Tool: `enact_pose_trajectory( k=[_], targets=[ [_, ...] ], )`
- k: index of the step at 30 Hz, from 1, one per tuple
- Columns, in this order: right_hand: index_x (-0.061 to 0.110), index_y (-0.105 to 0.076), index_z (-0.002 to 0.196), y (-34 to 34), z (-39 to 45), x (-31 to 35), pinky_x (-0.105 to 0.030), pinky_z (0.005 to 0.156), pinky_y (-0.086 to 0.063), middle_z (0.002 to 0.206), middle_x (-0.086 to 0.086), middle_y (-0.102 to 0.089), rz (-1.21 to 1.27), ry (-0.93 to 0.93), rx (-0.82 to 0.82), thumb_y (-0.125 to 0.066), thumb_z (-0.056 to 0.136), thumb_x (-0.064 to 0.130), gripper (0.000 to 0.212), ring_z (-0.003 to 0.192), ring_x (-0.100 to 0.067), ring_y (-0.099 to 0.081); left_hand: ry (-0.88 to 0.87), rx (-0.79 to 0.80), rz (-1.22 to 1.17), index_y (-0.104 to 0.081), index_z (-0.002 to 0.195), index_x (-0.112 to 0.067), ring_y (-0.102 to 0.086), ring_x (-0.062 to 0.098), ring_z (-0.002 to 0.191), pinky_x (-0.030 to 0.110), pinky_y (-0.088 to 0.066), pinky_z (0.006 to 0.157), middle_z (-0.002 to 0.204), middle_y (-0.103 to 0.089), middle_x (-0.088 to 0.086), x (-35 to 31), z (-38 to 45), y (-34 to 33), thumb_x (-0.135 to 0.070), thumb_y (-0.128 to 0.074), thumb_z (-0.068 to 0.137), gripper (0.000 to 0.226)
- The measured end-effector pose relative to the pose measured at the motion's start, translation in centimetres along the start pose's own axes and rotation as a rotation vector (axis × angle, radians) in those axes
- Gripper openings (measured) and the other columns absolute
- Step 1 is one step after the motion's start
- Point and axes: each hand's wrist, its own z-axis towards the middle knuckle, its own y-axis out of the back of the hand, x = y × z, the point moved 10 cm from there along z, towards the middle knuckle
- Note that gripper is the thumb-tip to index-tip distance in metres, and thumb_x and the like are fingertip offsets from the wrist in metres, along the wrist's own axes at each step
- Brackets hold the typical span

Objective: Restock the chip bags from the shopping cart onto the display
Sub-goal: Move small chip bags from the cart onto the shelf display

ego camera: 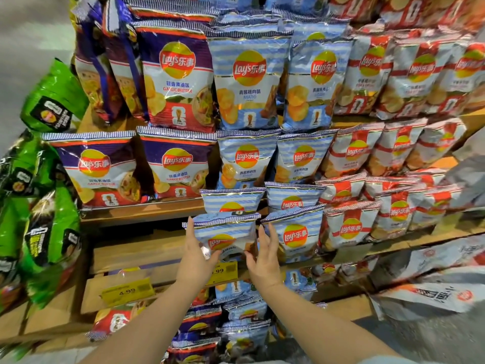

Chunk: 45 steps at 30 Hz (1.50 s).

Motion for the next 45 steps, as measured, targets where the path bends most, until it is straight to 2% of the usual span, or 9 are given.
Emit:
enact_pose_trajectory(
  k=[6,9,13,17,23,30,37,42,45],
  targets=[
    [0.046,-0.005,0.141,-2.8,-2.8,-1.6,-0.038,0.106,-0.042,0.144,-0.01,-0.027,-0.018,-0.088,0.148,-0.059,0.092,0.016,0.079,0.128,-0.029,-0.041,-0.05,-0.044,0.072,0.032,0.123,-0.059,-0.036,0.022,0.137,0.043,-0.048,0.096,0.157,-0.02,0.004,-0.6,-1.0,0.3,-0.021,-0.073,0.082,0.119],
    [0.04,-0.013,0.143,-4.1,-3.6,-1.9,-0.036,0.116,-0.025,0.154,-0.006,-0.02,0.076,-0.189,0.314,-0.051,0.098,0.018,0.063,0.143,-0.022,-0.019,-0.048,-0.08,-0.003,0.022,0.142,-0.039,-0.033,0.014,0.133,0.037,-0.045,0.098,0.159,-0.006,0.0,-0.7,-2.1,0.5,-0.015,-0.07,0.085,0.111],
    [0.028,-0.016,0.148,-4.5,-3.6,-3.3,-0.031,0.114,-0.021,0.155,-0.001,-0.018,0.097,-0.286,0.362,-0.05,0.098,0.023,0.061,0.144,-0.019,-0.016,-0.241,-0.204,0.052,-0.038,0.136,-0.005,-0.046,0.025,0.118,0.044,-0.044,0.097,0.137,-0.033,0.019,-0.9,-3.8,1.2,-0.001,-0.068,0.082,0.061],
    [0.029,-0.006,0.151,-4.9,-3.9,-4.1,-0.036,0.114,-0.024,0.157,0.001,-0.015,0.096,-0.382,0.392,-0.05,0.098,0.029,0.069,0.145,-0.019,-0.012,-0.339,-0.092,0.43,-0.067,0.104,-0.014,-0.055,0.027,0.11,0.042,-0.041,0.094,0.113,-0.058,0.005,-0.7,-3.6,-0.4,-0.01,-0.065,0.084,0.02],
    [0.03,0.002,0.151,-5.7,-4.9,-5.3,-0.042,0.114,-0.027,0.159,0.002,-0.008,0.247,-0.568,0.404,-0.056,0.094,0.037,0.082,0.145,-0.022,-0.013,-0.125,0.152,0.687,-0.03,0.144,-0.025,-0.039,0.023,0.131,0.042,-0.033,0.105,0.143,-0.039,0.002,2.6,-1.0,-1.7,-0.042,-0.058,0.089,0.064],
    [0.028,0.024,0.146,-8.3,-5.0,-5.0,-0.037,0.112,-0.024,0.154,0.001,0.031,0.224,-0.585,0.597,-0.056,0.09,0.05,0.1,0.147,-0.026,-0.003,-0.012,0.407,0.994,0.008,0.149,-0.026,-0.025,0.028,0.141,0.047,-0.028,0.11,0.159,0.0,0.009,5.8,0.2,-4.7,-0.053,-0.053,0.089,0.09],
    [0.029,0.027,0.145,-9.1,-4.4,-5.4,-0.037,0.107,-0.032,0.15,0.001,0.038,0.28,-0.66,0.531,-0.066,0.083,0.05,0.113,0.147,-0.026,-0.005,-0.178,0.402,1.113,-0.003,0.145,-0.019,-0.058,0.024,0.104,0.036,-0.041,0.098,0.13,-0.051,0.004,5.2,0.6,-5.6,-0.015,-0.056,0.088,0.077],
    [0.028,0.021,0.148,-8.9,-3.9,-5.6,-0.038,0.111,-0.027,0.155,0.004,0.028,0.372,-0.763,0.38,-0.07,0.081,0.047,0.114,0.147,-0.023,-0.004,-0.215,0.367,1.093,0.03,0.141,-0.02,-0.058,0.019,0.096,0.039,-0.025,0.114,0.09,-0.056,-0.004,5.7,0.1,-4.4,-0.001,-0.048,0.084,0.099],
    [0.024,0.02,0.148,-9.2,-4.2,-5.6,-0.036,0.111,-0.027,0.157,0.002,0.023,0.377,-0.791,0.336,-0.068,0.085,0.041,0.11,0.146,-0.023,-0.009,-0.195,0.337,1.112,-0.009,0.15,-0.019,-0.056,0.015,0.103,0.04,-0.017,0.116,0.095,-0.06,-0.007,6.1,0.3,-3.8,-0.002,-0.047,0.085,0.077]
  ],
)
